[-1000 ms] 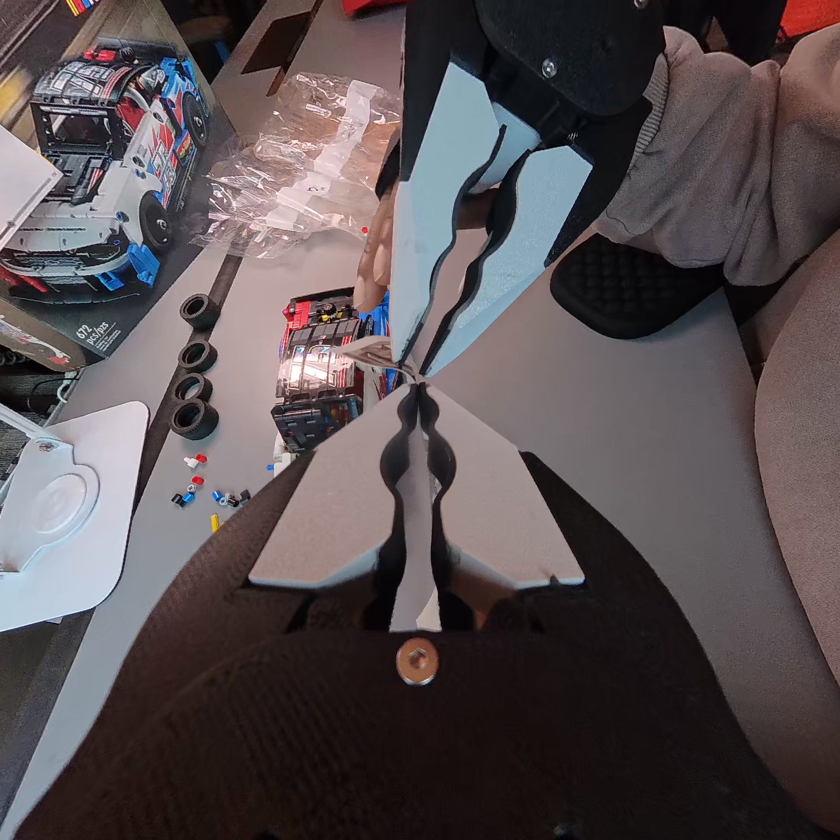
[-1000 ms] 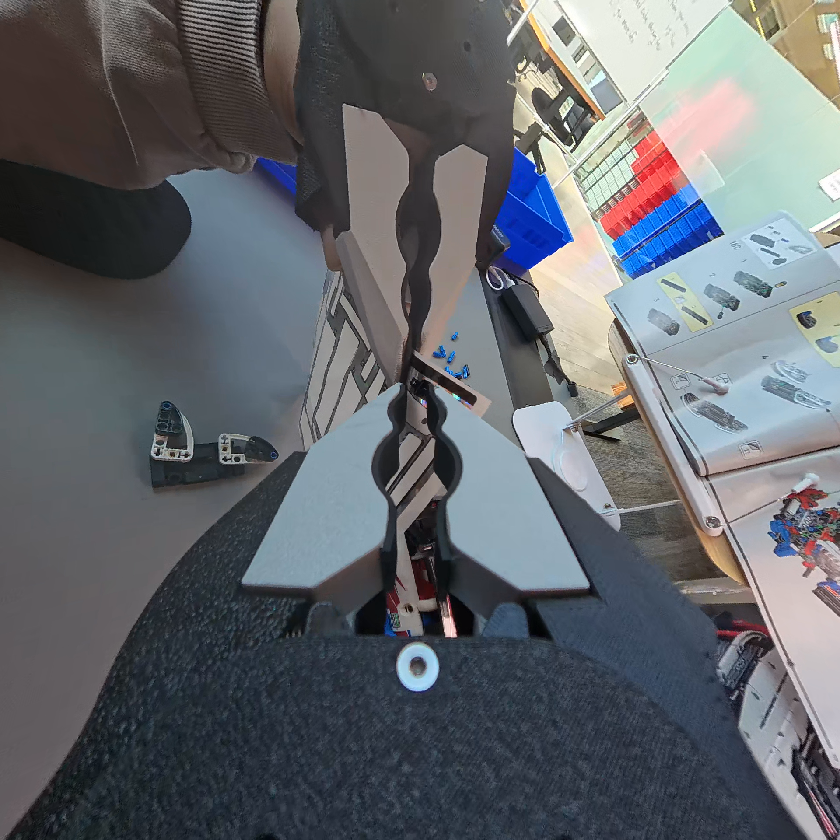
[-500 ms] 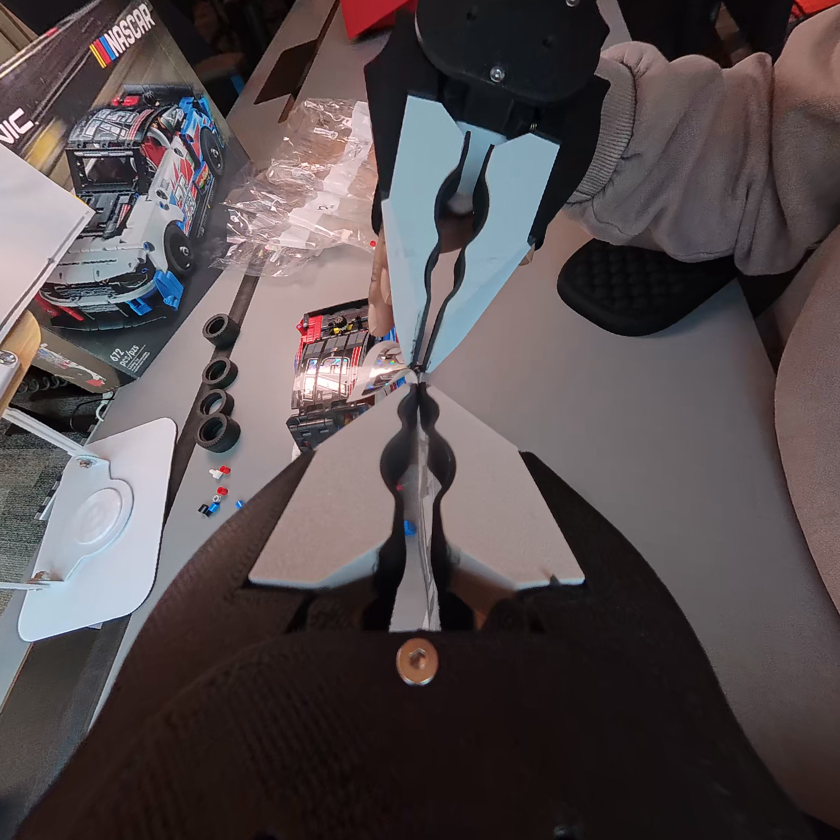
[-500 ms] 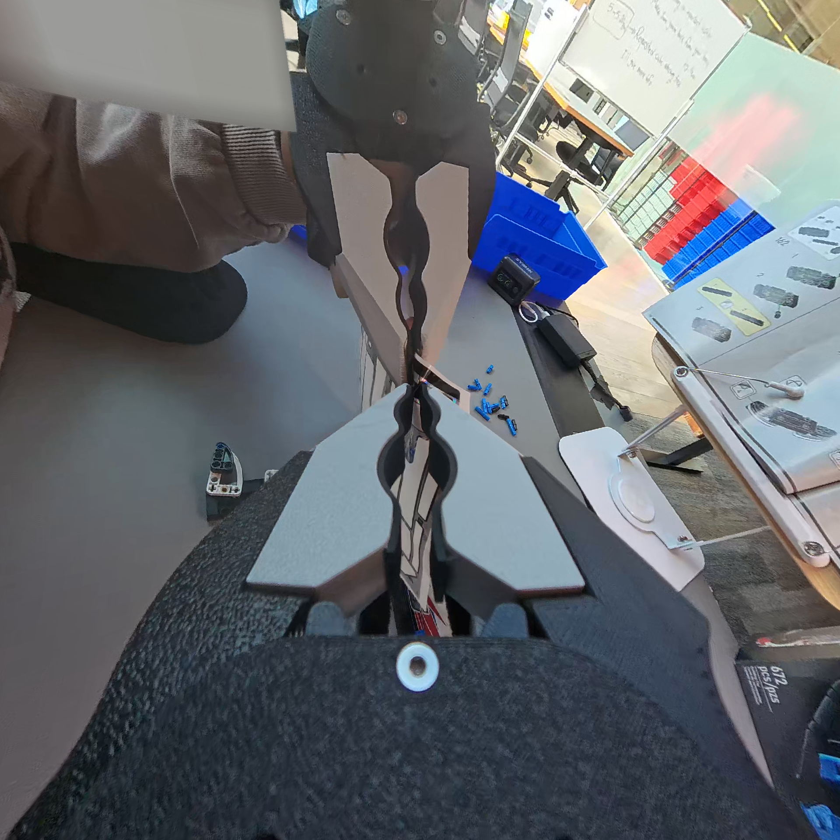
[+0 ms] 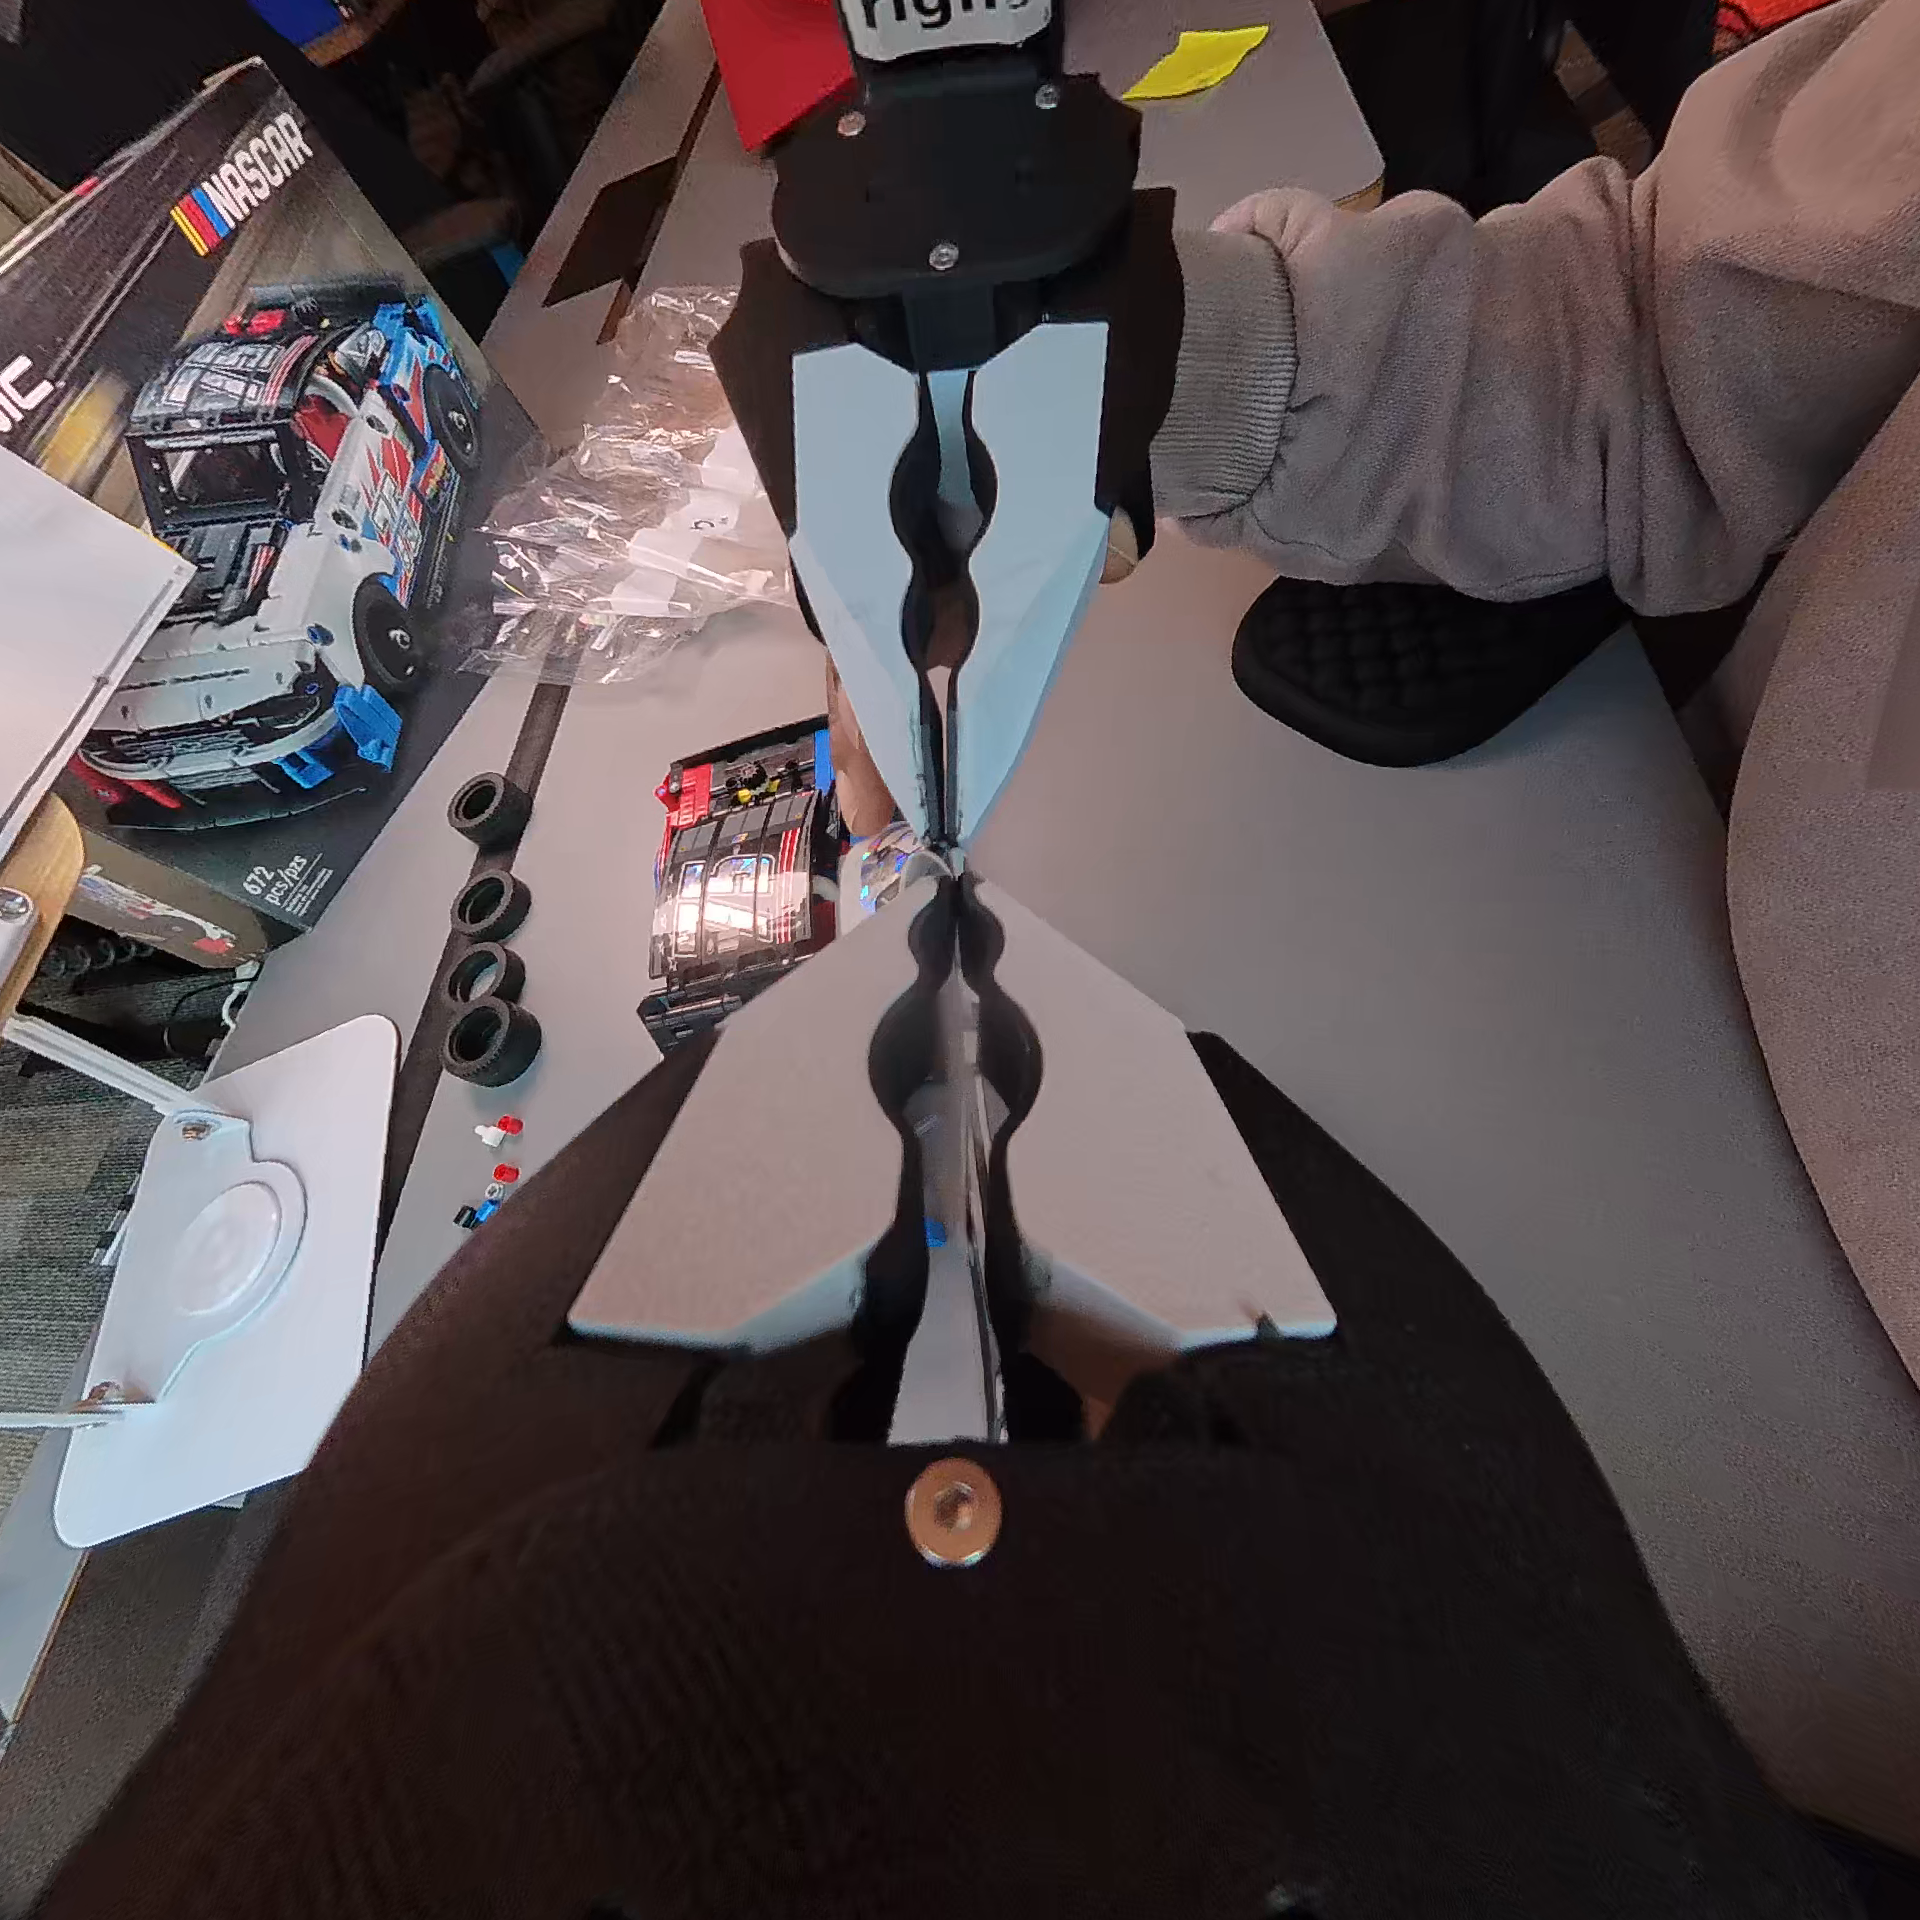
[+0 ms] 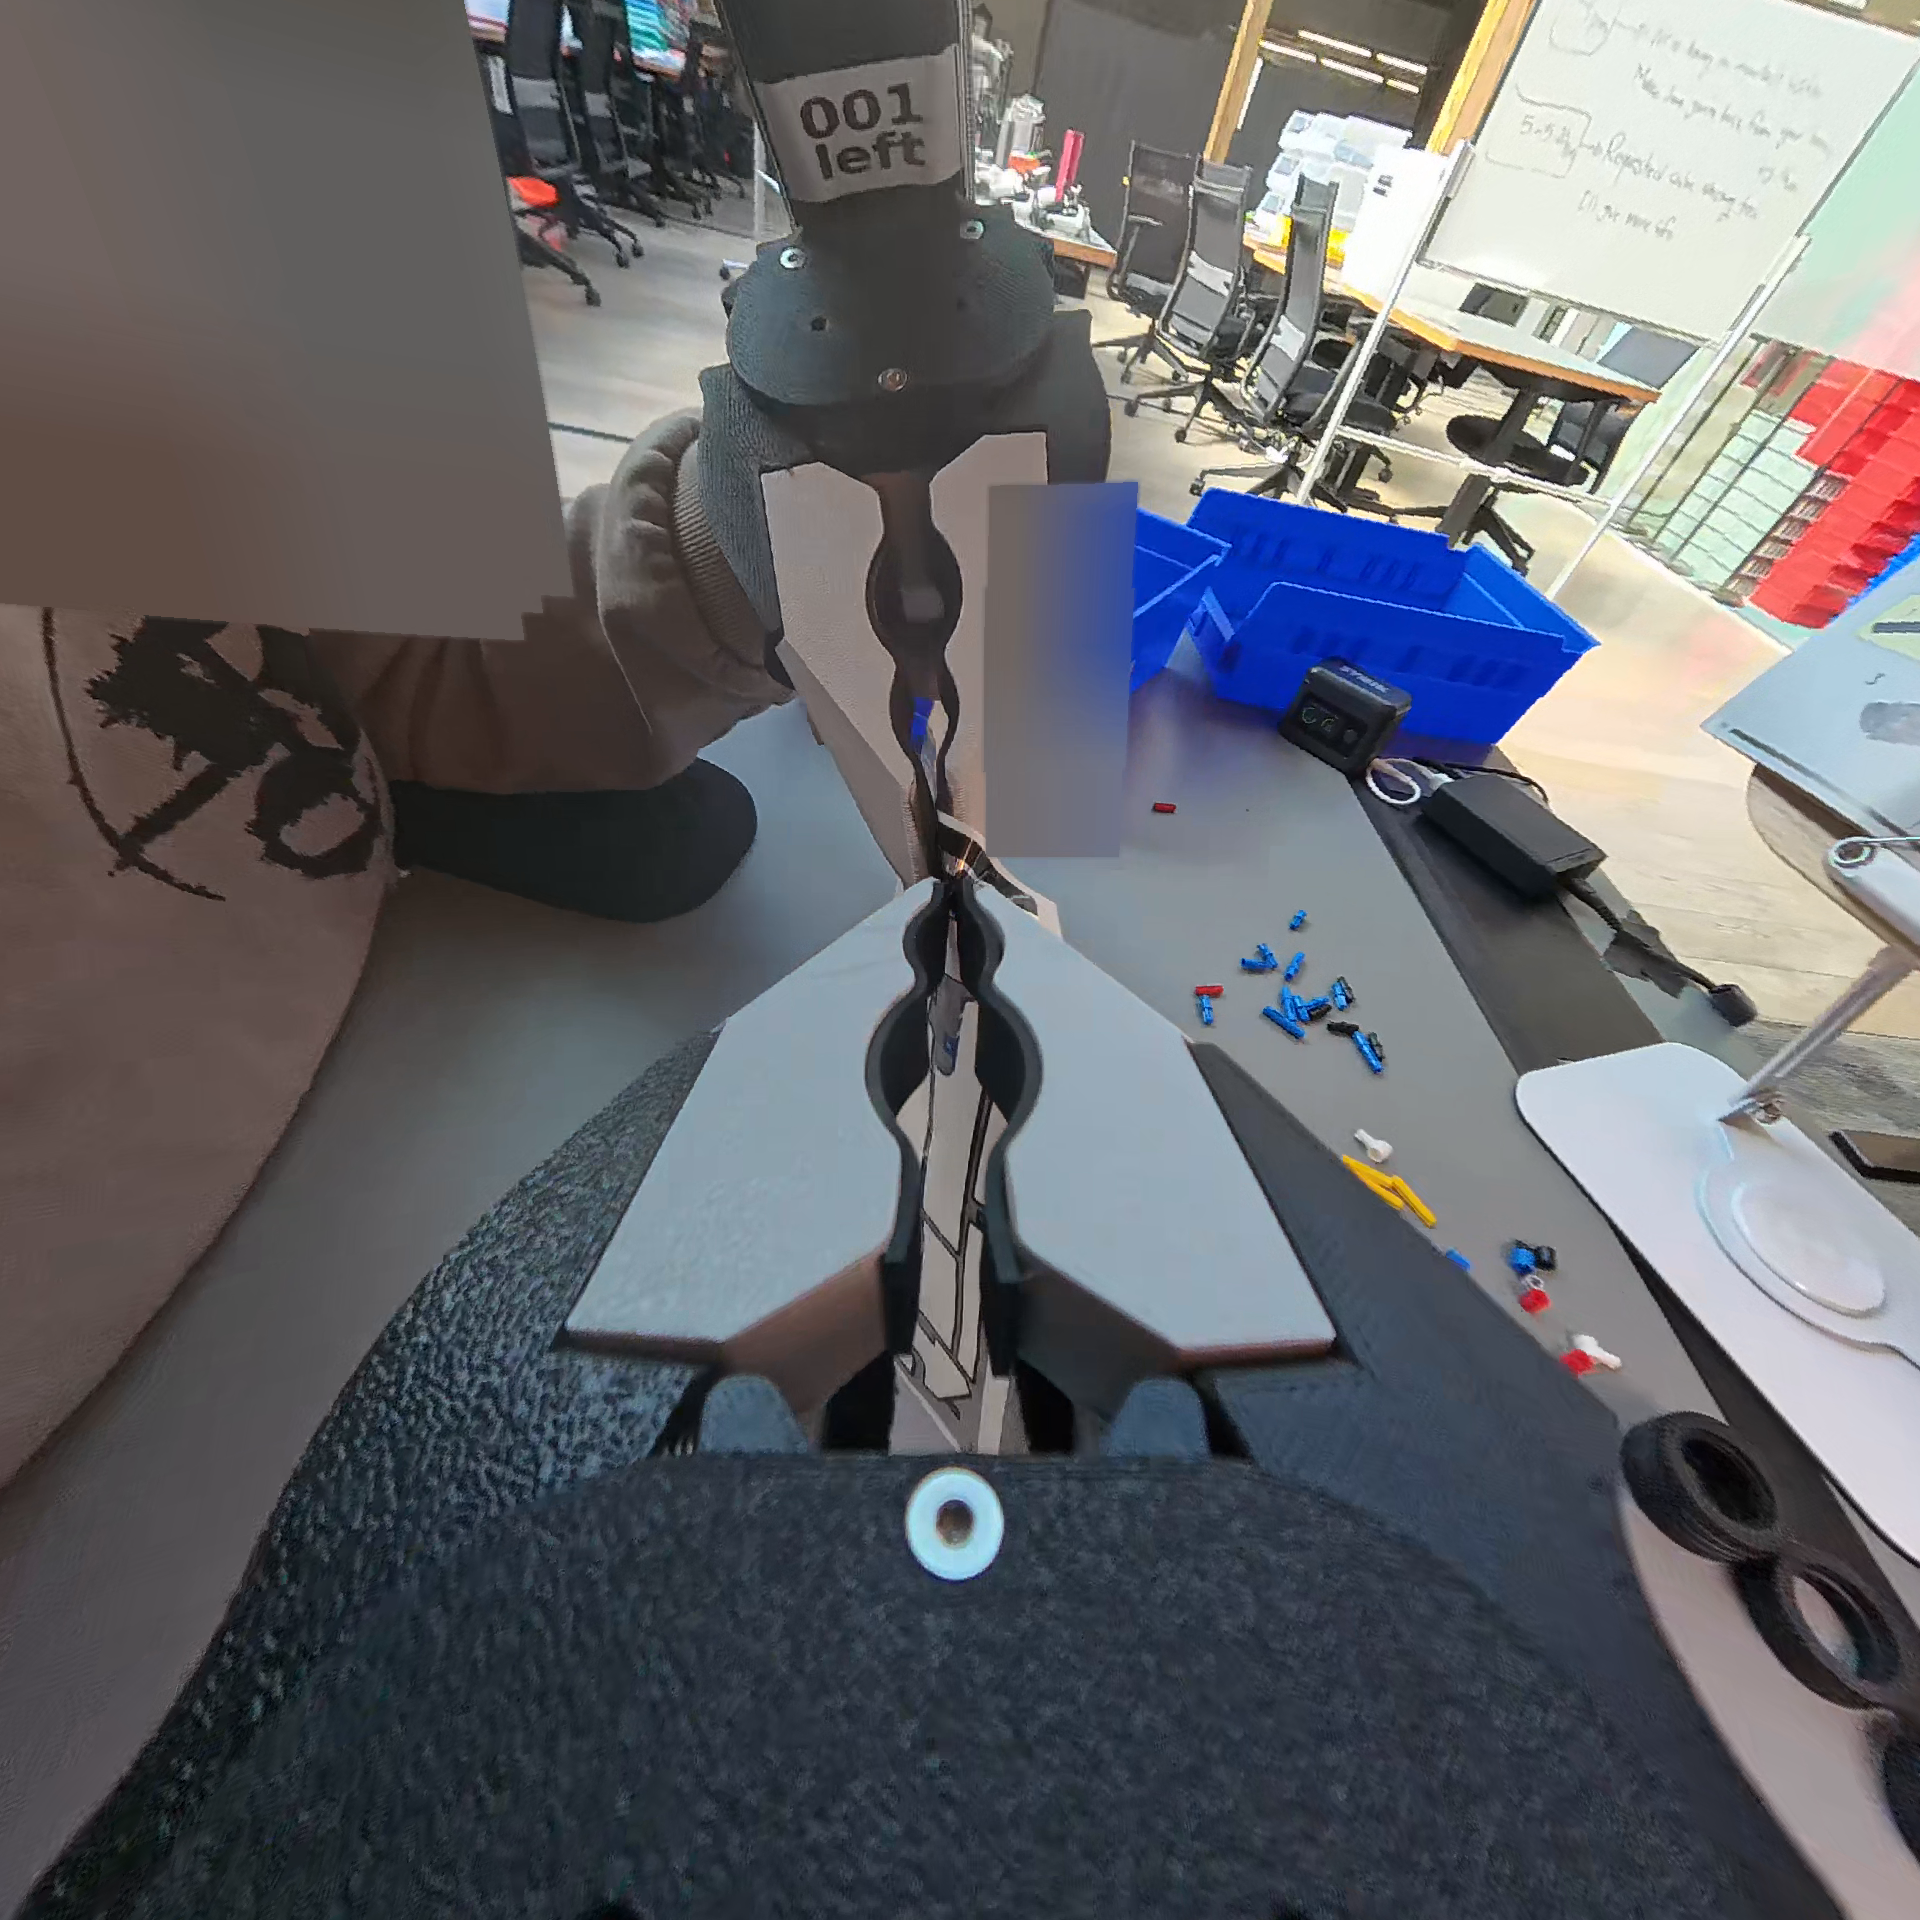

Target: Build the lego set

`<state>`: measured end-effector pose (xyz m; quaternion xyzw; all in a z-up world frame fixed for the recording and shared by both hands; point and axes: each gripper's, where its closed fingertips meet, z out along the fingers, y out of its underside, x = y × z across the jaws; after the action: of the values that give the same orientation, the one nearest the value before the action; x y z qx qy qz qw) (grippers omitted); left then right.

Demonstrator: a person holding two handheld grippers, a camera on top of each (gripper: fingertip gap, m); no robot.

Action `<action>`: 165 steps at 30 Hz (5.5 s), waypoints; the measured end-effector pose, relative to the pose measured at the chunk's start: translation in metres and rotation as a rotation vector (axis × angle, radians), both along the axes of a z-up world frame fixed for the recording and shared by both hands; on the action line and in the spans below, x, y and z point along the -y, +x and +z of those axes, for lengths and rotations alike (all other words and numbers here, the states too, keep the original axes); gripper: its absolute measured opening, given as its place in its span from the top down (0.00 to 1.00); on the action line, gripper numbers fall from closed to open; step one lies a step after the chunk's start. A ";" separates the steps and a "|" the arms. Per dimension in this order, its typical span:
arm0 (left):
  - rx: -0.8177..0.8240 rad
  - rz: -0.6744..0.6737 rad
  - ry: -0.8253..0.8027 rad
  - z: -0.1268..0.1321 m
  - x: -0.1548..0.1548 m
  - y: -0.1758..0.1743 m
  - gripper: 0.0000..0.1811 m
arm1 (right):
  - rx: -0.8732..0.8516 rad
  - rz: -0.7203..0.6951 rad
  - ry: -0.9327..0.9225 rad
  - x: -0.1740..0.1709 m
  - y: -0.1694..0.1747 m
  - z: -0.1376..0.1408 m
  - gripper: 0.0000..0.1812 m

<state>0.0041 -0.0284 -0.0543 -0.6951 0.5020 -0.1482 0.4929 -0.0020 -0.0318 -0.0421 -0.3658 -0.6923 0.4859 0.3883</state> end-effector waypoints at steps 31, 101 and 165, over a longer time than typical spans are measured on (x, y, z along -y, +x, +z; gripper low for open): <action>0.199 0.153 -0.055 0.030 -0.017 -0.058 1.00 | -0.254 -0.078 -0.156 -0.031 0.028 0.064 1.00; 1.360 0.309 -0.728 -0.062 -0.013 -0.019 0.94 | -0.373 -0.593 1.164 -0.013 -0.021 -0.075 1.00; 0.787 0.119 -0.582 -0.075 0.017 -0.017 1.00 | -0.069 -0.296 -0.003 0.003 -0.011 -0.094 0.93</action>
<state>-0.0132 -0.0453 -0.1296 -0.7226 0.1751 -0.5052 0.4382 -0.0134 -0.0347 -0.1363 -0.4476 -0.6164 0.4368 0.4785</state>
